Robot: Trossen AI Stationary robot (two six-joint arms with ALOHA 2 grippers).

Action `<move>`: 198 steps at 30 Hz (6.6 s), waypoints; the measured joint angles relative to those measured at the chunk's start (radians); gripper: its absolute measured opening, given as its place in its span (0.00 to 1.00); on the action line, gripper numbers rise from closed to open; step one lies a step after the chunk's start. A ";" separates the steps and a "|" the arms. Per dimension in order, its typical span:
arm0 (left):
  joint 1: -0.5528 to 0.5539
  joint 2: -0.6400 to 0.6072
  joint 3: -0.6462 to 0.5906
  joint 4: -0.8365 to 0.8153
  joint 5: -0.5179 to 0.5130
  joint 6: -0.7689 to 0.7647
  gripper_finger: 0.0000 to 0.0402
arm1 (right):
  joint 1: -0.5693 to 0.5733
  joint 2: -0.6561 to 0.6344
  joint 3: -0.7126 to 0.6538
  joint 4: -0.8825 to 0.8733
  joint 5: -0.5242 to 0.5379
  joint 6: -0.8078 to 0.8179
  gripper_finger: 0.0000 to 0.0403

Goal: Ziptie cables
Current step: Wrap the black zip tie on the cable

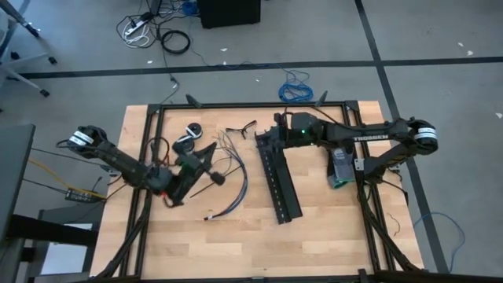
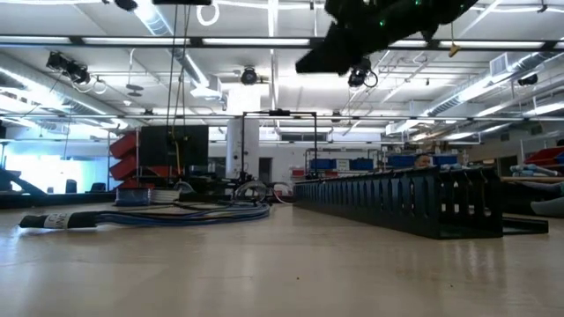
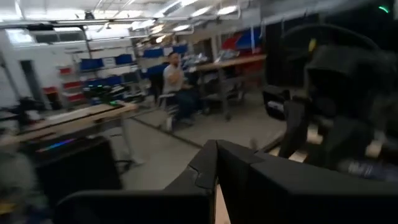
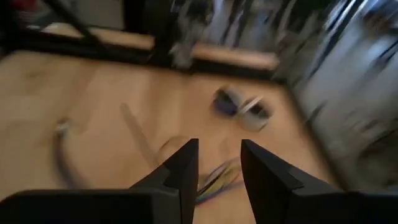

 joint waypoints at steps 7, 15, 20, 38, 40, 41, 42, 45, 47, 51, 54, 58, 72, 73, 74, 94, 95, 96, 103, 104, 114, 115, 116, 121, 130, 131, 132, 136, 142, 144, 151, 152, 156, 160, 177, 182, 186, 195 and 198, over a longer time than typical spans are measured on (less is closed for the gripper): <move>-0.145 -0.006 -0.021 0.008 -0.181 0.131 0.00 | -0.049 0.160 0.000 0.032 -0.103 0.321 0.28; -0.227 -0.090 -0.021 0.016 -0.187 0.157 0.00 | -0.028 0.424 0.182 0.046 -0.144 0.344 0.28; -0.221 -0.127 -0.022 0.010 -0.189 0.207 0.00 | -0.010 0.594 0.377 -0.126 -0.137 0.258 0.28; -0.216 -0.133 -0.023 -0.056 -0.188 0.207 0.00 | -0.004 0.836 0.681 -0.255 -0.005 0.075 0.28; -0.217 -0.133 -0.023 -0.054 -0.188 0.207 0.00 | -0.005 0.836 0.681 -0.271 -0.015 0.069 0.28; -0.217 -0.133 -0.023 -0.055 -0.188 0.207 0.00 | -0.006 0.836 0.681 -0.274 -0.017 0.069 0.28; -0.217 -0.133 -0.023 -0.055 -0.188 0.207 0.00 | -0.008 0.836 0.682 -0.276 -0.026 0.069 0.28; -0.216 -0.133 -0.023 -0.055 -0.187 0.206 0.00 | -0.010 0.836 0.675 -0.285 -0.031 0.053 0.28; -0.217 -0.133 -0.023 -0.055 -0.186 0.203 0.00 | -0.012 0.836 0.662 -0.285 -0.018 0.035 0.28; -0.217 -0.133 -0.023 -0.055 -0.185 0.203 0.00 | -0.025 0.837 0.655 -0.282 -0.026 0.039 0.28; -0.217 -0.133 -0.023 -0.055 -0.184 0.189 0.00 | -0.029 0.851 0.656 -0.287 -0.003 0.036 0.28; -0.217 -0.133 -0.023 -0.056 -0.184 0.180 0.00 | -0.031 0.882 0.659 -0.276 0.047 0.022 0.24; -0.217 -0.133 -0.023 -0.064 -0.185 0.172 0.00 | -0.014 0.818 0.650 -0.346 0.041 -0.022 0.00; -0.217 -0.133 -0.023 -0.061 -0.184 0.152 0.00 | -0.007 0.793 0.650 -0.339 0.054 -0.033 0.00; -0.217 -0.133 -0.023 -0.049 -0.185 0.125 0.00 | 0.001 0.766 0.651 -0.344 0.076 -0.047 0.00; -0.292 -0.216 -0.023 0.027 -0.171 -0.095 0.00 | 0.199 0.312 0.449 -0.650 0.729 -0.197 0.00; -0.291 -0.215 -0.023 0.018 -0.148 -0.108 0.00 | 0.206 0.274 0.404 -0.637 0.730 -0.169 0.00; -0.288 -0.215 -0.023 -0.001 -0.114 -0.132 0.00 | 0.212 0.230 0.363 -0.615 0.730 -0.145 0.00; -0.140 -0.214 -0.022 -0.339 0.393 -0.557 0.00 | 0.300 -0.069 0.050 -0.361 0.713 -0.019 0.00; -0.108 -0.211 -0.022 -0.395 0.482 -0.630 0.00 | 0.318 -0.105 0.004 -0.292 0.710 -0.019 0.00; 0.088 -0.093 -0.023 -0.346 0.862 -0.630 0.00 | 0.276 -0.184 -0.524 1.011 0.500 -0.024 0.00; 0.110 -0.071 -0.023 -0.300 0.926 -0.631 0.00 | 0.238 -0.155 -0.560 1.139 0.427 0.011 0.00; 0.135 -0.043 -0.022 -0.236 0.995 -0.636 0.00 | 0.196 -0.121 -0.583 1.260 0.341 0.053 0.00; 0.244 0.132 -0.022 0.156 1.115 -0.706 0.00 | 0.039 0.024 -0.538 1.433 0.007 0.220 0.00; 0.389 0.413 0.076 0.397 1.197 -1.218 0.00 | -0.039 0.147 -0.377 1.431 -0.158 0.203 0.00; 0.397 0.434 0.089 0.405 1.198 -1.261 0.00 | -0.050 0.147 -0.369 1.427 -0.168 0.203 0.00; 0.405 0.452 0.095 0.415 1.198 -1.297 0.00 | -0.060 0.147 -0.364 1.420 -0.171 0.203 0.00; 0.428 0.489 0.119 0.483 1.203 -1.353 0.00 | -0.091 0.145 -0.364 1.395 -0.206 0.227 0.00; 0.447 0.489 0.159 0.468 1.256 -1.339 0.09 | -0.102 0.145 -0.364 1.367 -0.222 0.226 0.00; 0.449 0.489 0.174 0.421 1.265 -1.360 0.16 | -0.104 0.144 -0.364 1.368 -0.224 0.226 0.00; 0.458 0.490 0.192 0.371 1.267 -1.445 0.41 | -0.120 0.144 -0.364 1.359 -0.243 0.226 0.00; 0.460 0.490 0.192 0.372 1.267 -1.445 0.44 | -0.120 0.144 -0.364 1.358 -0.243 0.226 0.00; 0.467 0.490 0.192 0.384 1.267 -1.446 0.51 | -0.120 0.144 -0.364 1.354 -0.248 0.226 0.00; 0.473 0.489 0.192 0.370 1.267 -1.446 0.54 | -0.120 0.144 -0.364 1.353 -0.249 0.228 0.00; 0.484 0.489 0.192 0.365 1.262 -1.389 0.51 | -0.120 0.144 -0.364 1.353 -0.251 0.231 0.00; 0.485 0.489 0.192 0.365 1.260 -1.359 0.41 | -0.120 0.144 -0.364 1.353 -0.251 0.231 0.00; 0.489 0.489 0.192 0.365 1.261 -1.335 0.31 | -0.120 0.144 -0.364 1.353 -0.251 0.230 0.00; 0.511 0.490 0.227 0.357 1.314 -1.256 0.08 | -0.119 0.142 -0.363 1.355 -0.260 0.230 0.00; 0.516 0.490 0.243 0.356 1.325 -1.203 0.01 | -0.120 0.141 -0.363 1.357 -0.266 0.230 0.00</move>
